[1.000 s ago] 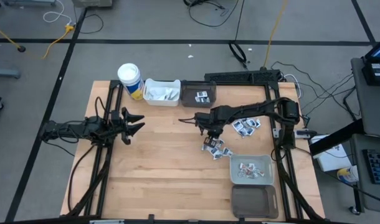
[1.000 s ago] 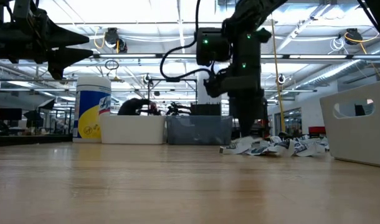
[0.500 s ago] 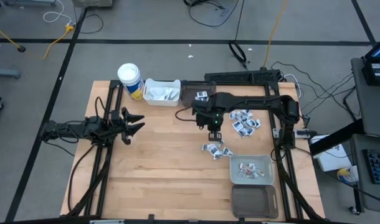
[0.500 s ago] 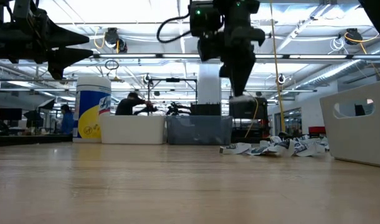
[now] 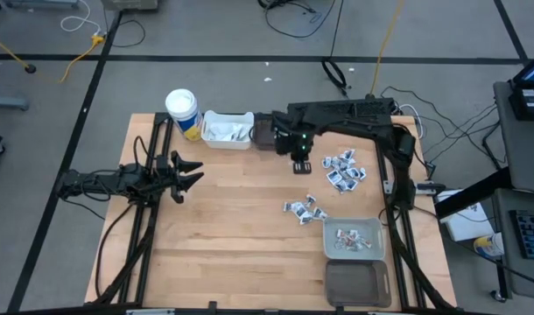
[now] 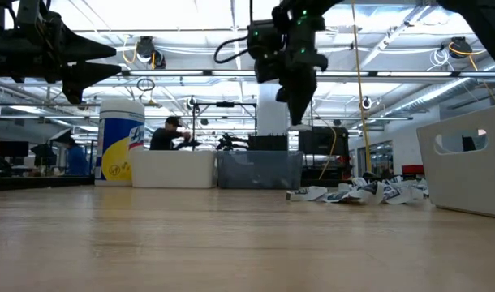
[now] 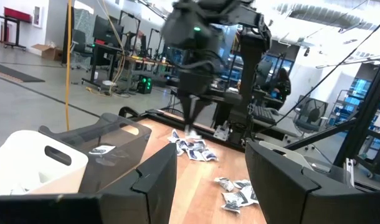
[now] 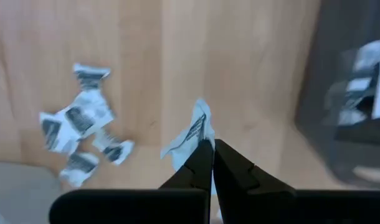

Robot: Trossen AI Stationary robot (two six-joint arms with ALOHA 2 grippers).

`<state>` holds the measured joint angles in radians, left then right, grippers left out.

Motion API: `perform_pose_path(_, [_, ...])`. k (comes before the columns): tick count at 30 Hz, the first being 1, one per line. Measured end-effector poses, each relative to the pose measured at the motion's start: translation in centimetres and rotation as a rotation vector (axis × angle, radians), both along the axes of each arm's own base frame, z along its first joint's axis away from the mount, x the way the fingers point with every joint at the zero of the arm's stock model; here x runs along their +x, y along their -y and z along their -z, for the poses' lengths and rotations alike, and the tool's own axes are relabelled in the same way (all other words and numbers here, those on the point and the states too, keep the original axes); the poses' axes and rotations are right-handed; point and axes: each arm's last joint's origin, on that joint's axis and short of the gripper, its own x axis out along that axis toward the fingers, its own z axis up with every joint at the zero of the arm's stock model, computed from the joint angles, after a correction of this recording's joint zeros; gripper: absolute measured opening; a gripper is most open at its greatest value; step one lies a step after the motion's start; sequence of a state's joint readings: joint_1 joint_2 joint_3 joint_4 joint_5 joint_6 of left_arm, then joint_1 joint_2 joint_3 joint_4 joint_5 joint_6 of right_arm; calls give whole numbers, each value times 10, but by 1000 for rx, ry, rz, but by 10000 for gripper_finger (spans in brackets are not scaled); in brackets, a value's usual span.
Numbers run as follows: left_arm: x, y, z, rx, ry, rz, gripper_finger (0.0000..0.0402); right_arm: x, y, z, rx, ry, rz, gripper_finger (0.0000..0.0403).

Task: Pick & Place First Aid Supplies
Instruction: Put the gray towelette pack into the top black bin

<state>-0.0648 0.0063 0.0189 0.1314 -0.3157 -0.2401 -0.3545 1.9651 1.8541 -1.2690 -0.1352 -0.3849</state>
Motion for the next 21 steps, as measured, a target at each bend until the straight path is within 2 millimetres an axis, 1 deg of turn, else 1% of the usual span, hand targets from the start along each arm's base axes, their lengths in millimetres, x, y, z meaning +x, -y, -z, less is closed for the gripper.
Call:
perform_pose_path(3, [0,0,0,0,0,0,196,1,21,4,-10,4,-16,0])
perform_pose_path(9, [0,0,0,0,0,0,196,11,63,12,-29,10,-20,0])
perform_pose_path(14, [0,0,0,0,0,0,196,19,96,18,-57,45,34,0])
perform_pose_path(18, [0,0,0,0,0,0,196,18,116,27,-70,30,62,0])
perform_pose_path(21, [0,0,0,0,-1,0,196,18,124,32,-96,14,72,0])
